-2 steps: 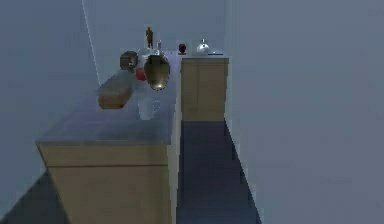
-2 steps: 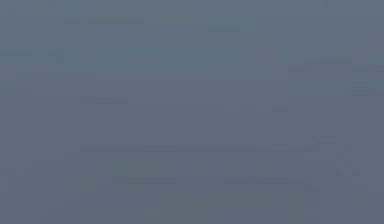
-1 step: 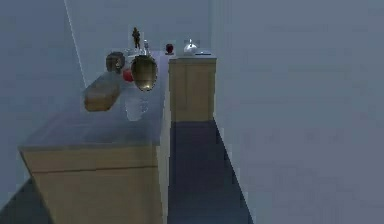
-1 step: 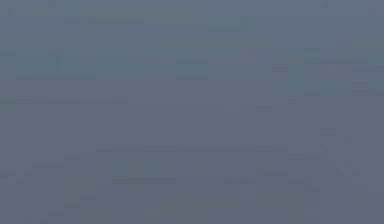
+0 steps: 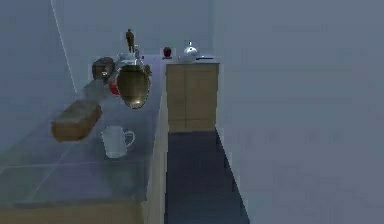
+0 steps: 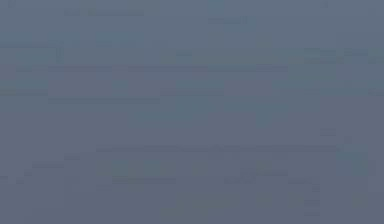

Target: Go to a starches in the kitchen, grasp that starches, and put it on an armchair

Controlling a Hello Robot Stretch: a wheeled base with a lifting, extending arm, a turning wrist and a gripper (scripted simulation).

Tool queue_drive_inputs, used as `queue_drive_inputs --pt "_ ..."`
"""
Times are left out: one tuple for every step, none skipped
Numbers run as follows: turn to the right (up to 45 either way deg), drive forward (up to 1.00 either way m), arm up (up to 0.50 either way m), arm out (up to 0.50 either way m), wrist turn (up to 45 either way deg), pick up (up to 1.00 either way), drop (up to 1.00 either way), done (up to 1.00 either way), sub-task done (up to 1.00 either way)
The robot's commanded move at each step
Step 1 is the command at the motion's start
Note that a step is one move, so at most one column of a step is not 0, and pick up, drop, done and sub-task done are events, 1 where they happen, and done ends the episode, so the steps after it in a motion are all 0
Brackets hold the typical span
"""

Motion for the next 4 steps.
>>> queue_drive_inputs --pt "-45.0 0.0 0.0 0.0 0.0 0.0 0.0 0.0 0.0" --pt "-45.0 0.0 0.0 0.0 0.0 0.0 0.0 0.0 0.0" --pt "-27.0 0.0 0.0 0.0 0.0 0.0 0.0 0.0 0.0" --pt "45.0 0.0 0.0 0.0 0.0 0.0 0.0 0.0 0.0"
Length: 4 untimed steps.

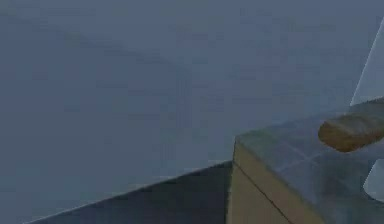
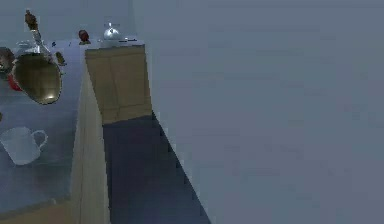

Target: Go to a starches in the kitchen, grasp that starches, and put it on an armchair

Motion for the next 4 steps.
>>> queue_drive_inputs --pt "45.0 0.0 0.0 0.0 0.0 0.0 0.0 0.0 0.0" --pt "33.0 0.0 0.0 0.0 0.0 0.0 0.0 0.0 0.0" --pt "0.0 0.4 0.0 0.0 0.0 0.0 0.0 0.0 0.0" --pt "-3.0 0.0 0.0 0.0 0.0 0.0 0.0 0.0 0.0"
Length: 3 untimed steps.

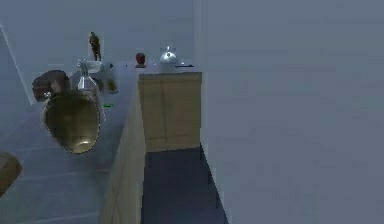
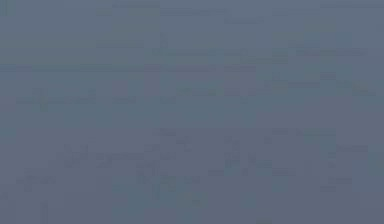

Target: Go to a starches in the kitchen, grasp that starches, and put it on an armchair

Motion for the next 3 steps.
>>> queue_drive_inputs --pt "0.0 0.1 0.0 0.0 0.0 0.0 0.0 0.0 0.0" --pt "-45.0 0.0 0.0 0.0 0.0 0.0 0.0 0.0 0.0" --pt "-45.0 0.0 0.0 0.0 0.0 0.0 0.0 0.0 0.0"
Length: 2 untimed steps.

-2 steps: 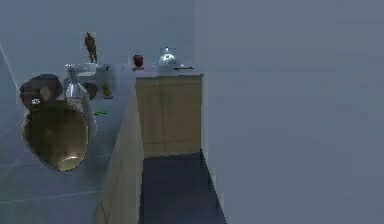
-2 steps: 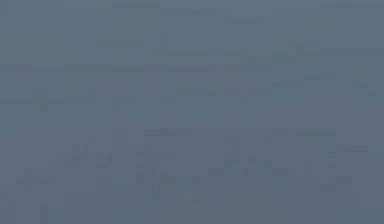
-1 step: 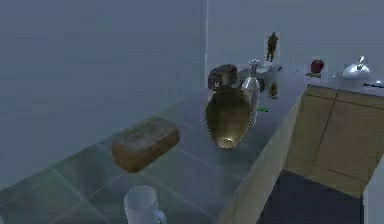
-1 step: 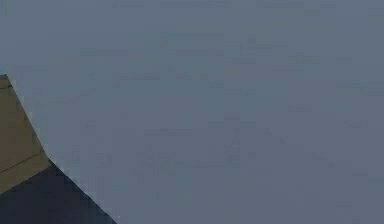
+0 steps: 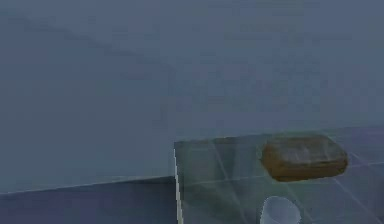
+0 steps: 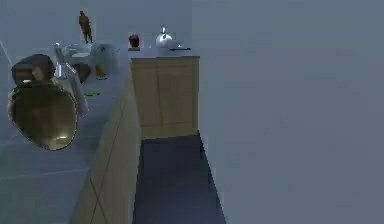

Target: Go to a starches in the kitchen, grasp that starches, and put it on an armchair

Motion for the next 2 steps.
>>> queue_drive_inputs --pt "-45.0 0.0 0.0 0.0 0.0 0.0 0.0 0.0 0.0" --pt "-12.0 0.0 0.0 0.0 0.0 0.0 0.0 0.0 0.0"
